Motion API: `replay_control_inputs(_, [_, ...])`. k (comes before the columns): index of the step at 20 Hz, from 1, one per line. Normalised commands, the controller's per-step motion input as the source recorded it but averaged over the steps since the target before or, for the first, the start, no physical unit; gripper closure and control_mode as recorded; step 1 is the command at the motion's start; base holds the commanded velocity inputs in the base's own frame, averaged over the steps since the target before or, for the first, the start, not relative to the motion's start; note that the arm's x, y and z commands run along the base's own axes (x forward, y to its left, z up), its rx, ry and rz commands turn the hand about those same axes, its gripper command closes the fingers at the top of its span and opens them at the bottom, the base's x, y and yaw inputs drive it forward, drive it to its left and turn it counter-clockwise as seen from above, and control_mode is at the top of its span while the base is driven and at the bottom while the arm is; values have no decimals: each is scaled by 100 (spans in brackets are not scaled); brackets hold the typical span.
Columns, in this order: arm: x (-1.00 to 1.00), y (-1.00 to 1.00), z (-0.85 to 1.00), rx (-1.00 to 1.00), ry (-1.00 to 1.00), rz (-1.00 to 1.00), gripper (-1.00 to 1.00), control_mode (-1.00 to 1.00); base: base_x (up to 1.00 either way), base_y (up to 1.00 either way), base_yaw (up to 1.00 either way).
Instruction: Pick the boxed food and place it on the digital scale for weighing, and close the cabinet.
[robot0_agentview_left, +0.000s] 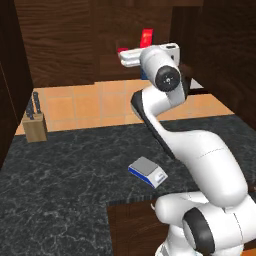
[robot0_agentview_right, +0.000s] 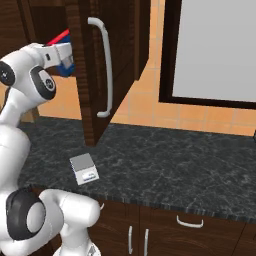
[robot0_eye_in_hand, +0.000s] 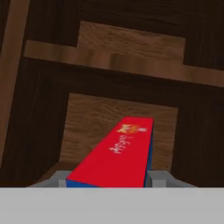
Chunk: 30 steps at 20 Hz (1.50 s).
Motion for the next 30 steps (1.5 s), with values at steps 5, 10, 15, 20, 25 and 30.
replay_control_inputs(5, [-100, 9, 10, 0, 18, 0, 100, -100, 0, 0, 0])
replay_control_inputs(10, [-100, 1, -50, 1, 13, 0, 100, -100, 0, 0, 0])
replay_control_inputs(15, [-73, 1, -88, 2, 9, -1, 100, -100, 0, 0, 0])
replay_control_inputs(20, [-16, 0, -77, 26, 7, -11, 100, -100, 0, 0, 0])
replay_control_inputs(25, [-3, -1, -65, 11, 4, -3, 100, -100, 0, 0, 0])
replay_control_inputs(30, [2, 0, -44, 0, 9, -6, 100, -100, 0, 0, 0])
